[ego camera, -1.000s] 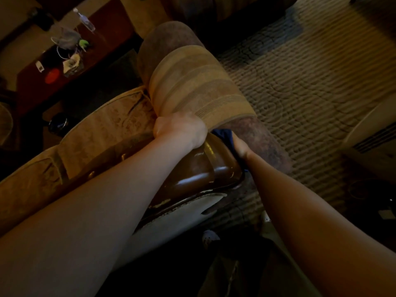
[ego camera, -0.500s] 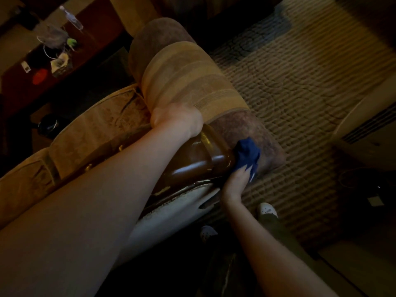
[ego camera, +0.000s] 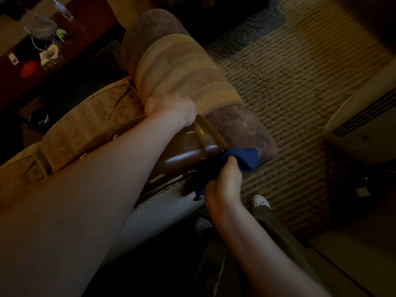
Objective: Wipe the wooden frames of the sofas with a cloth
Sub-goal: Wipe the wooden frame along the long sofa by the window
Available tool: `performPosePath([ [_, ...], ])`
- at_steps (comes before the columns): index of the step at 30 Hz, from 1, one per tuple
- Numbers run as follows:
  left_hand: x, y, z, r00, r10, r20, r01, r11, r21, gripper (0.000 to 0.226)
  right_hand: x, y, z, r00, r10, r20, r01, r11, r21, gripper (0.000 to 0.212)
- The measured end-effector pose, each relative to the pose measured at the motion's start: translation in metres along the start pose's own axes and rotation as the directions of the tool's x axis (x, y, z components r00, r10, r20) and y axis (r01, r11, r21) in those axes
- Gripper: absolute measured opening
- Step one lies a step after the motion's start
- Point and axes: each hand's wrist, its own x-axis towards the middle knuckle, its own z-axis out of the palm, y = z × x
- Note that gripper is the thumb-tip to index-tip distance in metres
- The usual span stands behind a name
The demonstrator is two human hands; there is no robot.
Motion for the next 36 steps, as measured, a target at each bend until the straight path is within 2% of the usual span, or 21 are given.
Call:
performPosePath([
  [4, 0.000, 0.000, -0.001, 1.000, 0.003, -0.009, -0.003, 1.000, -0.007, 0.037, 0.016, -0.021, 0.013, 0.994, 0.040, -0.105, -0.052, 0.991, -0.121, 0.027],
  [8, 0.003, -0.001, 0.003, 0.999, 0.028, -0.025, -0.028, 0.999, -0.020, 0.037, 0.015, -0.035, 0.017, 0.971, 0.141, -0.191, -0.181, 0.961, -0.210, 0.040],
  [14, 0.003, -0.002, 0.003, 0.998, 0.005, -0.067, -0.011, 0.995, -0.103, 0.035, -0.058, -0.036, 0.027, 0.975, 0.207, -0.076, -0.214, 0.971, -0.108, 0.018],
  [16, 0.003, -0.004, 0.004, 0.990, -0.008, -0.141, -0.031, 0.962, -0.273, 0.031, -0.069, -0.041, 0.023, 0.985, 0.169, -0.039, -0.173, 0.977, -0.125, 0.032],
  [19, 0.001, -0.015, 0.001, 0.965, 0.001, -0.263, -0.162, 0.790, -0.591, 0.032, -0.062, -0.048, 0.014, 0.990, 0.135, 0.025, -0.126, 0.967, -0.220, 0.039],
  [20, -0.003, -0.022, -0.001, 0.951, 0.006, -0.310, -0.212, 0.744, -0.634, 0.033, -0.054, -0.048, 0.008, 0.992, 0.129, 0.007, -0.123, 0.959, -0.257, 0.039],
  [22, -0.018, -0.044, -0.003, 0.908, -0.014, -0.418, -0.284, 0.713, -0.641, 0.033, -0.042, -0.041, -0.002, 0.992, 0.113, -0.063, -0.127, 0.945, -0.302, 0.032],
  [24, -0.038, -0.072, 0.006, 0.851, -0.053, -0.522, -0.337, 0.707, -0.622, 0.033, -0.038, -0.024, -0.010, 0.999, 0.035, -0.015, -0.038, 0.920, -0.390, 0.022],
  [28, -0.077, -0.114, 0.061, 0.786, -0.130, -0.604, -0.329, 0.740, -0.587, 0.037, -0.061, 0.016, -0.029, 0.963, -0.194, 0.187, 0.270, 0.720, -0.640, 0.014],
  [31, -0.075, -0.114, 0.079, 0.806, -0.137, -0.576, -0.283, 0.765, -0.578, 0.041, -0.069, 0.024, -0.048, 0.802, -0.325, 0.501, 0.597, 0.406, -0.692, 0.006],
  [32, -0.071, -0.112, 0.077, 0.812, -0.117, -0.572, -0.286, 0.775, -0.564, 0.042, -0.062, 0.022, -0.054, 0.738, -0.341, 0.582, 0.670, 0.269, -0.692, 0.013],
  [34, -0.069, -0.110, 0.074, 0.819, -0.096, -0.566, -0.293, 0.778, -0.555, 0.043, -0.040, 0.017, -0.068, 0.640, -0.346, 0.686, 0.734, 0.012, -0.679, 0.033],
  [35, -0.067, -0.110, 0.074, 0.816, -0.100, -0.569, -0.293, 0.777, -0.557, 0.043, -0.028, 0.014, -0.073, 0.631, -0.348, 0.693, 0.722, -0.061, -0.689, 0.038],
  [36, -0.066, -0.110, 0.075, 0.815, -0.104, -0.570, -0.291, 0.777, -0.558, 0.042, -0.021, 0.012, -0.075, 0.655, -0.355, 0.667, 0.689, -0.082, -0.720, 0.040],
])
